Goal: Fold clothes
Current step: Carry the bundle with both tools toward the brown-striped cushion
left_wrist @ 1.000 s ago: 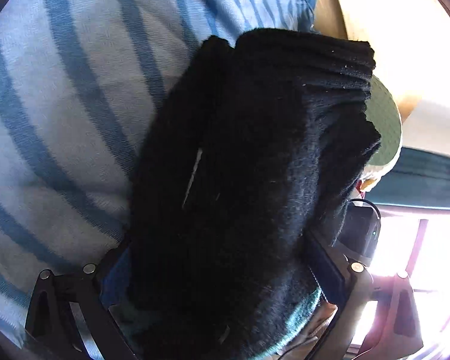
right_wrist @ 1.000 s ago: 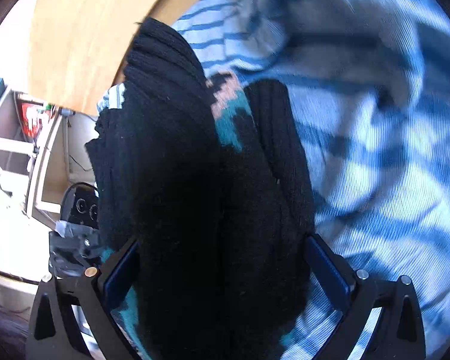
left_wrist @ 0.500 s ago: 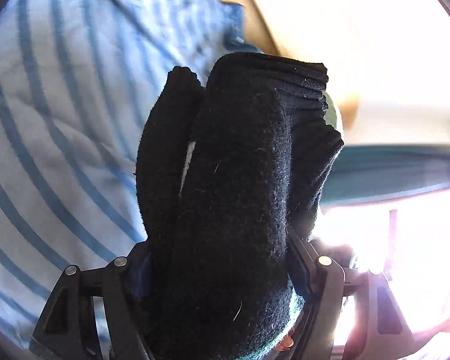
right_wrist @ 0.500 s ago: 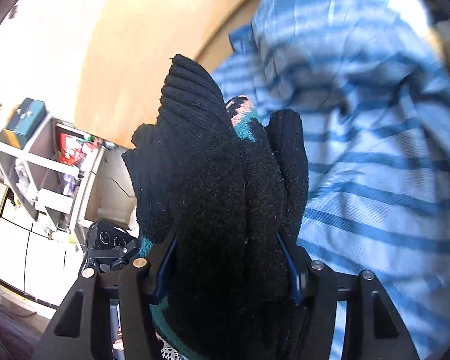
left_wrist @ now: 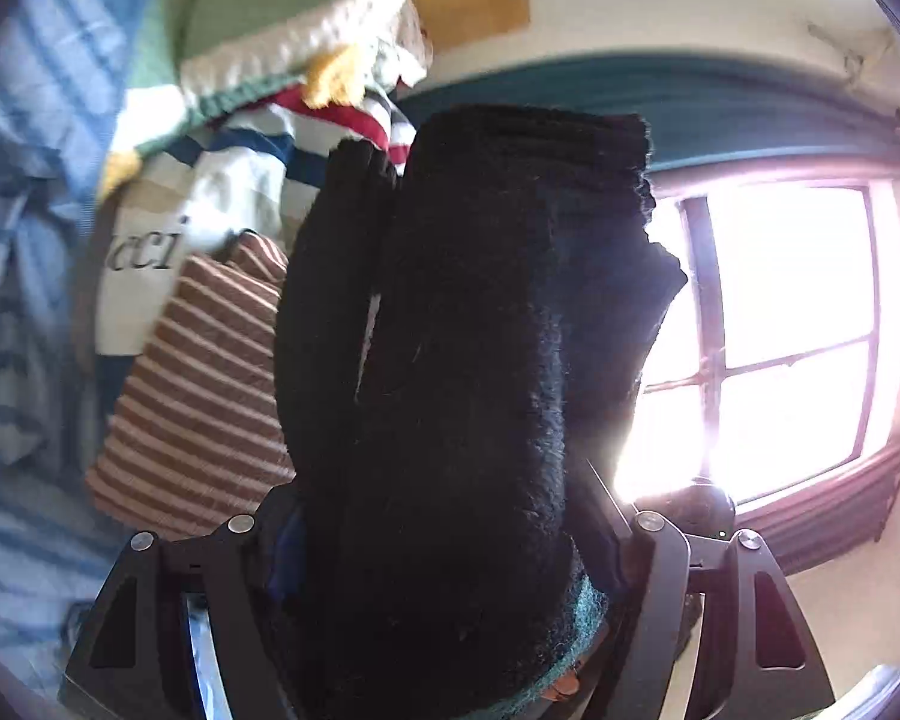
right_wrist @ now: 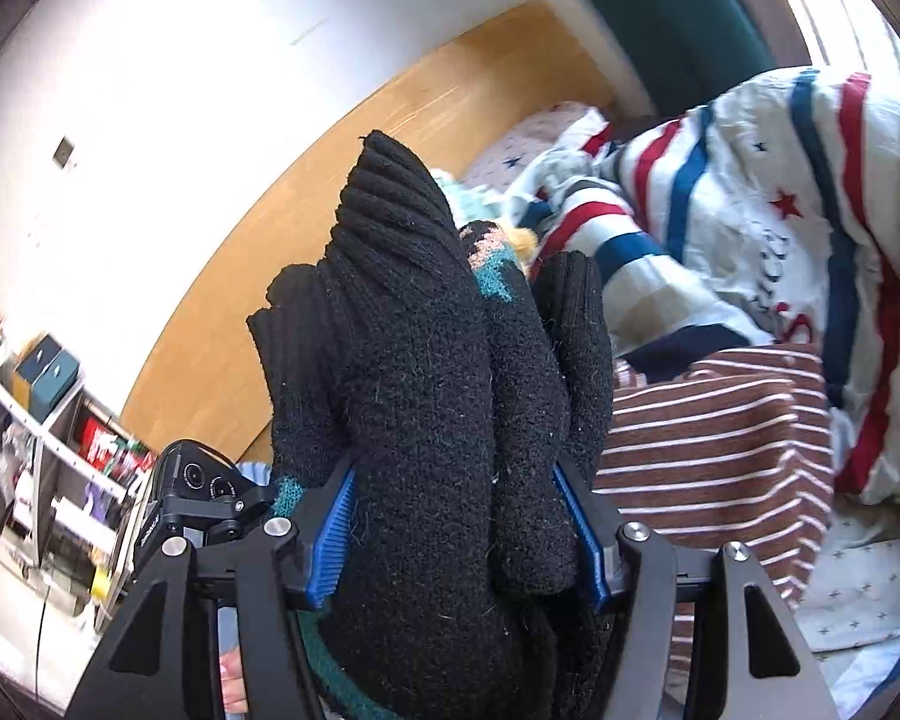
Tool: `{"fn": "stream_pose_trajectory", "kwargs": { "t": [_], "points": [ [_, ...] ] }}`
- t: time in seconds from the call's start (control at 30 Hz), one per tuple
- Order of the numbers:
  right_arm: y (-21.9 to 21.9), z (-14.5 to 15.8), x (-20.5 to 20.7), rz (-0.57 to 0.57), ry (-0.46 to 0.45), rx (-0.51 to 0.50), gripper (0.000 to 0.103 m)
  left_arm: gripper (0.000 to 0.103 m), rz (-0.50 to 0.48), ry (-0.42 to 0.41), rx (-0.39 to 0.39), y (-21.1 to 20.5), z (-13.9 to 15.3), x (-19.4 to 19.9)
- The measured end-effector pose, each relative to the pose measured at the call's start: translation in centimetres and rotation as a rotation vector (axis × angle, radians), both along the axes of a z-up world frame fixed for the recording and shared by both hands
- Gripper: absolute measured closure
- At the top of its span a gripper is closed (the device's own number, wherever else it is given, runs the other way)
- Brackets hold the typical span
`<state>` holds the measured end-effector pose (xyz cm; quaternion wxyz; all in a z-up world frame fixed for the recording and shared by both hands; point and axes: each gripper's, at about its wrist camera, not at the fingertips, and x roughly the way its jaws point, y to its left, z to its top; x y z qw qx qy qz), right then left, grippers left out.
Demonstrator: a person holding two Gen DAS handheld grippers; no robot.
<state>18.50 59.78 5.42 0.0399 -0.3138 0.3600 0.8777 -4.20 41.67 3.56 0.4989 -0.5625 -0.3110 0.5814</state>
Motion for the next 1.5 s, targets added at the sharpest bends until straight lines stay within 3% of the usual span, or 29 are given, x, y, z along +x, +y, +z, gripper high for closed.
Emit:
{"fn": "stream_pose_trajectory", "kwargs": {
  "t": [0.03,0.07,0.17,0.23,0.3,0.37,0.53,0.6,0.67,0.77,0.8,0.83,0.9,1.0,1.1,1.17,1.27,1.37,1.5],
  "points": [
    [0.9,-1.1,0.2,-0.034,-0.019,-0.008,0.038,0.030,-0.005,0.016,-0.033,0.7,-0.6,0.9],
    [1.9,-2.3,0.3,-0.068,-0.039,-0.016,0.038,0.030,-0.004,0.039,-0.115,0.8,-2.2,0.5],
    [4.7,-5.7,0.8,-0.169,-0.097,-0.040,0.028,0.007,0.039,0.067,-0.331,3.0,-6.3,-0.8],
    [6.6,-8.0,1.2,-0.237,-0.136,-0.056,0.023,0.003,0.066,0.072,-0.304,2.6,-6.6,-0.7],
    [5.2,-6.9,-0.2,-0.242,-0.147,0.006,0.015,0.004,0.054,0.092,-0.316,2.3,-5.9,-0.8],
    [4.3,-5.7,-0.2,-0.229,-0.155,0.059,0.016,0.004,0.052,0.115,-0.324,2.1,-5.2,-0.9],
    [0.5,0.3,0.8,-0.221,-0.082,0.361,0.032,0.004,0.074,0.175,-0.335,1.8,-3.3,-1.4],
    [-1.3,2.9,0.4,-0.172,-0.045,0.465,0.059,0.004,0.083,0.199,-0.339,1.7,-2.5,-1.6],
    [-2.9,4.7,-1.0,-0.085,-0.034,0.495,0.069,0.005,0.092,0.223,-0.343,1.6,-1.8,-1.8],
    [-4.5,5.3,-4.4,0.003,-0.080,0.513,0.075,0.015,0.106,0.259,-0.349,1.4,-0.6,-2.0],
    [-4.8,5.0,-5.6,0.007,-0.111,0.521,0.075,0.031,0.110,0.271,-0.351,1.3,-0.3,-2.1],
    [-4.5,3.6,-7.5,0.013,-0.157,0.520,0.077,0.055,0.115,0.283,-0.353,1.3,0.1,-2.2],
    [-3.1,1.0,-10.1,-0.047,-0.296,0.518,0.081,0.083,0.124,0.307,-0.358,1.1,0.9,-2.4],
    [0.1,-1.3,-11.3,-0.144,-0.397,0.459,0.083,0.088,-0.022,0.296,-0.391,2.9,0.6,-1.8],
    [1.7,-2.5,-11.5,-0.188,-0.467,0.490,0.083,0.089,-0.106,0.323,-0.455,5.8,-0.4,-0.8],
    [2.4,-3.0,-11.4,-0.174,-0.509,0.509,0.083,0.089,-0.107,0.321,-0.513,7.4,-1.4,-0.9],
    [3.1,-3.8,-11.6,-0.175,-0.529,0.515,0.083,0.088,-0.089,0.320,-0.527,8.7,-2.5,-1.2],
    [4.3,-4.6,-11.2,-0.211,-0.510,0.450,0.083,0.088,-0.065,0.328,-0.519,8.3,-3.1,-0.3],
    [4.5,-4.9,-11.2,-0.223,-0.469,0.458,0.081,0.088,-0.030,0.371,-0.527,7.3,-2.9,1.5]
  ]
}}
